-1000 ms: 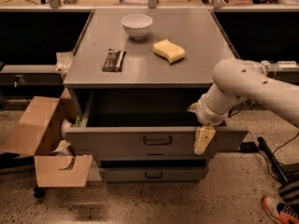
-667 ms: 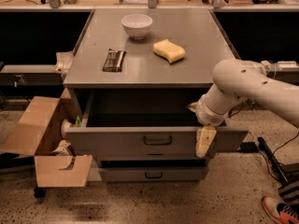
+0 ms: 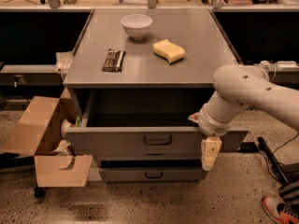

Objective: Open top drawer

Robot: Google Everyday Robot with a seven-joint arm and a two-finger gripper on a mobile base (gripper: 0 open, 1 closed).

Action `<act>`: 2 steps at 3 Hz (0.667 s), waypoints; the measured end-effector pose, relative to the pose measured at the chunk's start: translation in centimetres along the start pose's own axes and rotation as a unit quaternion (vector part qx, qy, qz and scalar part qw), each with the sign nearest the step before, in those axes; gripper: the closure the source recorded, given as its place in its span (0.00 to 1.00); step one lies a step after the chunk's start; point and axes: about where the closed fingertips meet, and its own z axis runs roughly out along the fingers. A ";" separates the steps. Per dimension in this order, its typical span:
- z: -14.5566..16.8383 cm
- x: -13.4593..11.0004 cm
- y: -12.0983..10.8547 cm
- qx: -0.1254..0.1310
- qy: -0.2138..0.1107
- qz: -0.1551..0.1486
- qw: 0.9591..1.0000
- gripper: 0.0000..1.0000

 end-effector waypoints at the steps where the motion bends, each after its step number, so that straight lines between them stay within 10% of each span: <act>1: -0.5 0.1 3.0 -0.005 0.004 0.002 1.000 0.17; 2: -1.0 0.4 4.9 -0.002 0.006 0.002 1.000 0.38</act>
Offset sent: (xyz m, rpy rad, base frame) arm -0.0729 -0.0161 0.0162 -0.0154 -0.0072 -0.0077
